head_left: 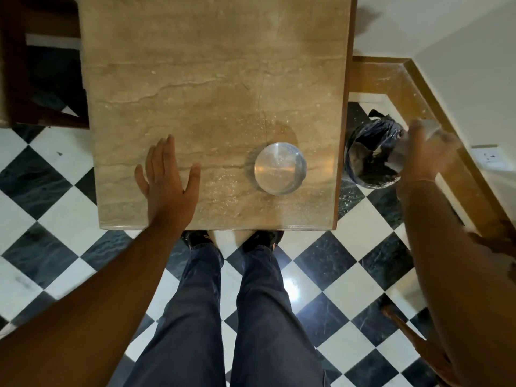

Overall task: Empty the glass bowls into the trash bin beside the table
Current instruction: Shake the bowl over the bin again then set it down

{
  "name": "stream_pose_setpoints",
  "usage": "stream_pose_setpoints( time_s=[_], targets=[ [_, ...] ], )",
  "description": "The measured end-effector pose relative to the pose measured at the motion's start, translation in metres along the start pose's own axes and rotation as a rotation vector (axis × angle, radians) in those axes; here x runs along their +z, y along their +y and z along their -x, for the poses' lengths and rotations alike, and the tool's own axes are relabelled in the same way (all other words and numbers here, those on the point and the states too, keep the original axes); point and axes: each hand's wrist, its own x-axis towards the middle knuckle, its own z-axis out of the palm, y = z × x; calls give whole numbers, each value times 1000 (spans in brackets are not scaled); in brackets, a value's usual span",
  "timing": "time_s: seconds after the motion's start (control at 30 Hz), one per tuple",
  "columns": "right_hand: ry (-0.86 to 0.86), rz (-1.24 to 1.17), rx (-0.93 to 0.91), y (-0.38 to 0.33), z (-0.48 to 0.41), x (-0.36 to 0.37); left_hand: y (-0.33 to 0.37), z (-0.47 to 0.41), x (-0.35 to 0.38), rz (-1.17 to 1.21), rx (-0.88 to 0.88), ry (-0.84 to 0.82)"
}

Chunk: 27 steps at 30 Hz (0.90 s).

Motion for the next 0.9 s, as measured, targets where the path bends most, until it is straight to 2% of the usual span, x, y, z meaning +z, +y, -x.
stream_pose_setpoints(
  time_s=[0.07, 0.17, 0.3, 0.47, 0.53, 0.63, 0.73, 0.8, 0.9],
  targets=[
    [-215, -252, 232, -10, 22, -5, 14, -1, -8, 61, 45, -23],
    [-513, -543, 400, -23, 67, 0, 44, -2, -28, 192, 184, -73],
    [-755, -516, 473, -21, 133, 46, 97, 0, -50, 252, 394, -270],
    [-874, -512, 588, -14, 184, 94, 129, -4, -57, 155, 364, -450],
    [-885, -492, 582, -14, 194, 105, 123, -6, -54, 133, 360, -437],
    [-841, -309, 515, -14, 202, 117, 106, -13, -47, 93, 304, -354],
    [-675, -124, 398, -12, 194, 119, 82, -19, -35, 8, 206, -293],
    [-538, -64, 240, -6, 185, 116, 64, -22, -27, -29, 133, -276],
    [-432, 70, -46, 3, 175, 108, 46, -23, -12, -79, 86, -270]
  ],
)
